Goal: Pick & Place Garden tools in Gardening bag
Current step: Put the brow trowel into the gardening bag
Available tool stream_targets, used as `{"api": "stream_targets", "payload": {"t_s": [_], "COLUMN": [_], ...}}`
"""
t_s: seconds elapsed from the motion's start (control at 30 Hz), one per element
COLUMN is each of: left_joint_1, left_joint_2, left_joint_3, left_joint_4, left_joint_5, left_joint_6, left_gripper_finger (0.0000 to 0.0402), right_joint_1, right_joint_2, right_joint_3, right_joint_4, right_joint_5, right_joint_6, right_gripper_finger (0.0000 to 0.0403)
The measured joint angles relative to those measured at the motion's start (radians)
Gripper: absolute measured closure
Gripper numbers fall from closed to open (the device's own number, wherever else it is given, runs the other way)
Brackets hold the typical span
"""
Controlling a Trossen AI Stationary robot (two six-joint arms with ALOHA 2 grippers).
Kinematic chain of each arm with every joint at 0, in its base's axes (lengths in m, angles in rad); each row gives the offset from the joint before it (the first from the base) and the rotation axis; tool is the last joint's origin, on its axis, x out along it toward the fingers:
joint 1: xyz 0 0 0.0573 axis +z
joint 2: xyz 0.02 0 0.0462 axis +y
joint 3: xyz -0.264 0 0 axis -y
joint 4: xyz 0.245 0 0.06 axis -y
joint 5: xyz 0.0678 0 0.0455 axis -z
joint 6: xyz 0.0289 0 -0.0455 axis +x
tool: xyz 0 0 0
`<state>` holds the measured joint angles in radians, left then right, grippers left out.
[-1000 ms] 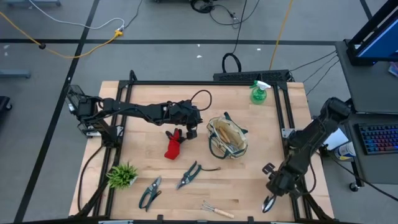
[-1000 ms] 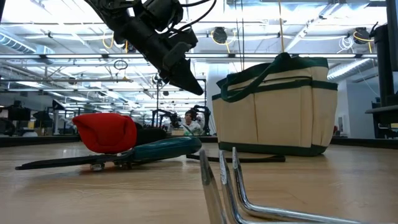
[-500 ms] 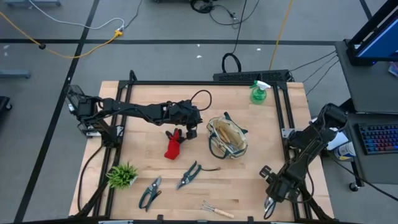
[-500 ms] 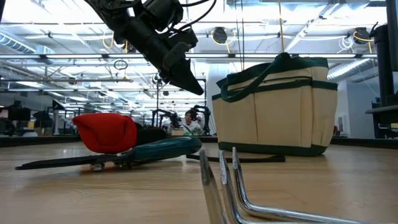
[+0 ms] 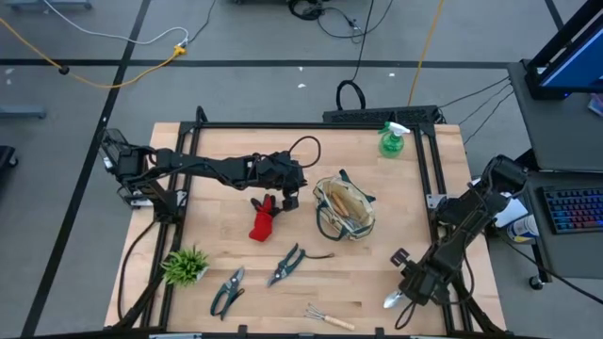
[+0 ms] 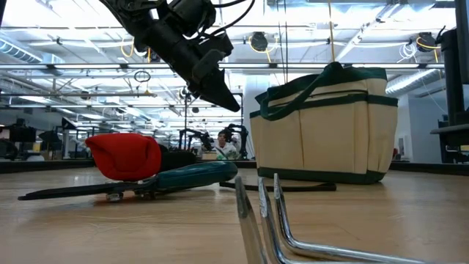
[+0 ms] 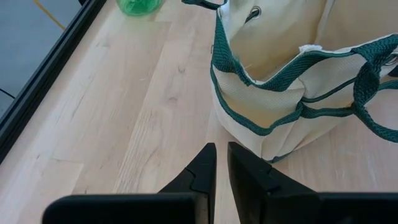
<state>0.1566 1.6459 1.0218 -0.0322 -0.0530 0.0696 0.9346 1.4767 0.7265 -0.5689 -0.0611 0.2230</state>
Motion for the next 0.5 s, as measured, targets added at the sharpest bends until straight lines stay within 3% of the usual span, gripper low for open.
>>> {"api": "stream_targets", "payload": {"t_s": [0.5], "left_joint_1": [-0.001], "left_joint_2": [0.0], "left_joint_3": [0.0], "left_joint_4": [0.003], "left_joint_5": [0.003], "left_joint_6": [0.003], "left_gripper_finger": [0.0355], "right_joint_1": [-0.199], "right_joint_2": [-0.178], "right_joint_3": [-0.005], "right_joint_4": [0.034], "right_joint_5": [0.104], "right_joint_6": [0.205], "right_gripper_finger": [0.0344]}}
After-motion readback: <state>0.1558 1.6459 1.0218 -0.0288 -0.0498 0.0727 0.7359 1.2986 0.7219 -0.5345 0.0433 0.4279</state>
